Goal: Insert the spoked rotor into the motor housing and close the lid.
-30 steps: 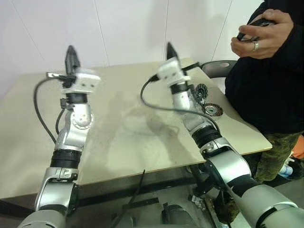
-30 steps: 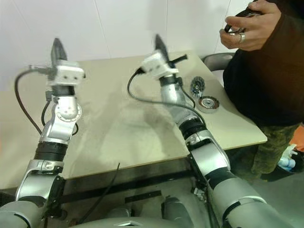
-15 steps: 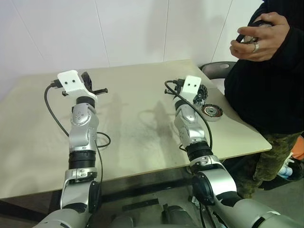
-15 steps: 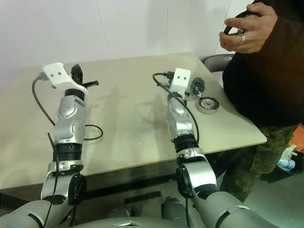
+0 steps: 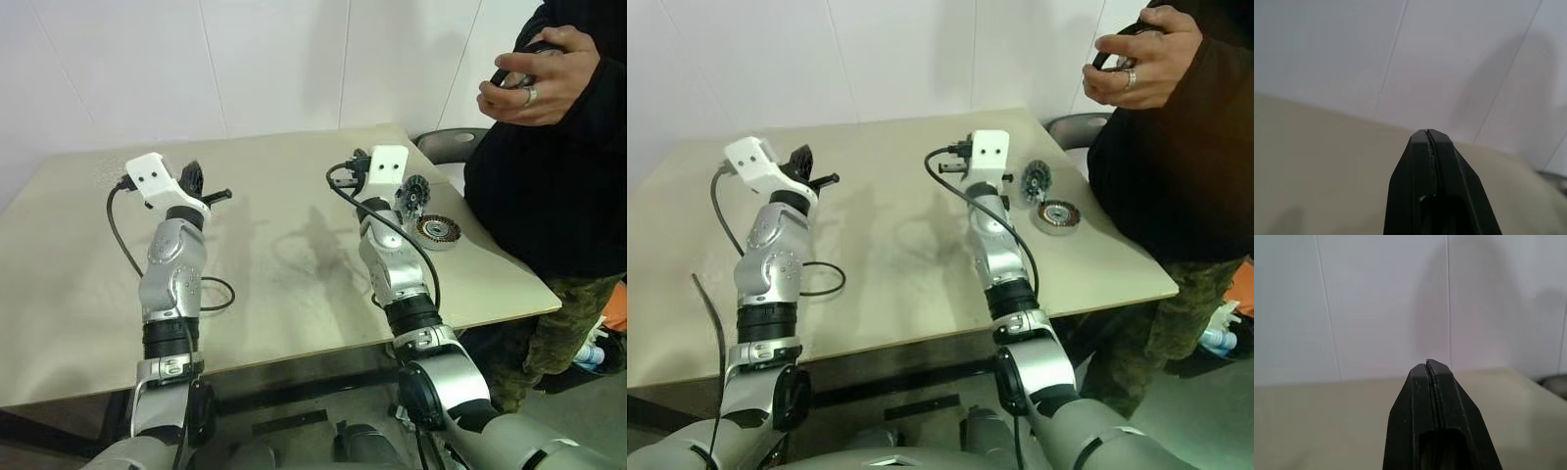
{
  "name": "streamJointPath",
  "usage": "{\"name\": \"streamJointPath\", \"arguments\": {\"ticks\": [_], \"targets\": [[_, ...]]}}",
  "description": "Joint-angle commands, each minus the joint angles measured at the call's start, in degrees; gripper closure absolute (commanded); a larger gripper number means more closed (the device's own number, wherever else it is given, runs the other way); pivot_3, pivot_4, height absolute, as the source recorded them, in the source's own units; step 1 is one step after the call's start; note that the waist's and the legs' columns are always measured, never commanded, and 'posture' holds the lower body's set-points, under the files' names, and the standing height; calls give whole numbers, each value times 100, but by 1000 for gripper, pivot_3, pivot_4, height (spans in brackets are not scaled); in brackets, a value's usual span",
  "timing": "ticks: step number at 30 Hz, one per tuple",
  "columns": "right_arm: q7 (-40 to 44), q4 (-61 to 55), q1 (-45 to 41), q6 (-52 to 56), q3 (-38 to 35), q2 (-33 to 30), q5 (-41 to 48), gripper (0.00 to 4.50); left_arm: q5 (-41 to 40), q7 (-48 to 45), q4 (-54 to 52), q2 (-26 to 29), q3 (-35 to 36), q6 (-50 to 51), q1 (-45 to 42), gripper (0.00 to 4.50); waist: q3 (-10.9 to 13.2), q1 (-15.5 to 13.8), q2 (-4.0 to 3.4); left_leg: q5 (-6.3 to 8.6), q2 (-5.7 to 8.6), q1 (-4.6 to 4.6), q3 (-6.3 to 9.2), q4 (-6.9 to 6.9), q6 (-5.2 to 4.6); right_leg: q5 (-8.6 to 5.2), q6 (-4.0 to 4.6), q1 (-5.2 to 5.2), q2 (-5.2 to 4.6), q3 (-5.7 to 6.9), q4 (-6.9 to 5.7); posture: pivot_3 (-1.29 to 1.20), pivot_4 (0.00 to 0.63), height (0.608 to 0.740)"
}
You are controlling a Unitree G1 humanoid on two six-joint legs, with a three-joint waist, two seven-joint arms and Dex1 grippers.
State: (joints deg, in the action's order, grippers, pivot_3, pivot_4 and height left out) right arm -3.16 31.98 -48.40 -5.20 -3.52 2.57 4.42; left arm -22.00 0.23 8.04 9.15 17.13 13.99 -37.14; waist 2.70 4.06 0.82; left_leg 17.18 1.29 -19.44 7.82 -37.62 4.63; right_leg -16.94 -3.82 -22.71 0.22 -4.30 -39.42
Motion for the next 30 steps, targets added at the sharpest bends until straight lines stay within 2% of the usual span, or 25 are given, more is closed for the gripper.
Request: {"name": "streamJointPath", "arguments": {"ticks": [1,6,11,14,16,18,22,24,26,30], "targets": [[200,82,-460,-240,-128,-90,144,4500,383,-640,-2,682,-198,-501,-400,4476,1,16,-1,0,-1,1,-2,4,0,0,0,-1,3,0,0,0,0,740],[819,143,-853,-135,-473,-269,746,4500,-17,-1326,-23,933,-179,-436,-562,4476,0,-10,-3,-1,-2,2,0,24,1,1,2,-1,-1,0,18,0,0,740],[1812,-88,-827,525,-907,-535,1710,4500,-381,-1689,-293,651,-282,-173,-365,4476,0,-10,-3,0,-2,-5,6,32,1,1,2,-1,-15,-1,35,0,0,740],[3183,-1123,-487,2019,-802,-557,3036,4500,-1397,-2359,-936,515,-321,547,-216,4476,1,3,-3,0,-5,-8,9,38,0,1,2,-5,-15,-4,37,0,0,740],[4035,-2216,-100,3337,-651,-735,4235,4500,-2382,-2669,-1440,534,-232,1295,-156,4476,2,20,-5,1,-15,-13,14,47,-2,1,2,-14,-13,-8,40,0,0,740],[4522,-3052,190,4460,-681,-929,5428,4500,-3475,-2907,-1921,667,-131,2119,-104,4476,5,20,-9,2,-22,-22,19,51,-4,1,2,-26,-10,-8,40,0,0,740],[4146,-3825,278,5616,-732,-811,7125,4500,-5792,-2335,-2434,644,330,2643,-602,4476,8,-9,-13,2,-24,-21,23,38,-4,1,2,-26,-10,-8,31,0,0,740],[3924,-4086,227,5895,-653,-748,7707,4500,-6614,-1973,-2410,604,425,2647,-878,4476,9,-20,-15,2,-23,-6,29,31,-4,0,1,-4,-8,-2,31,0,0,740],[3702,-4141,84,5965,-633,-687,8078,4500,-7258,-1603,-2428,567,321,2728,-992,4476,9,-20,-20,2,-13,11,22,28,-4,-6,-8,17,3,5,37,0,0,740],[3641,-4082,15,6076,-472,-710,8242,4500,-7900,-1182,-2810,651,-284,3121,-678,4476,10,-29,-21,2,-8,29,7,25,-4,-14,-21,41,5,6,44,0,0,740]]}}
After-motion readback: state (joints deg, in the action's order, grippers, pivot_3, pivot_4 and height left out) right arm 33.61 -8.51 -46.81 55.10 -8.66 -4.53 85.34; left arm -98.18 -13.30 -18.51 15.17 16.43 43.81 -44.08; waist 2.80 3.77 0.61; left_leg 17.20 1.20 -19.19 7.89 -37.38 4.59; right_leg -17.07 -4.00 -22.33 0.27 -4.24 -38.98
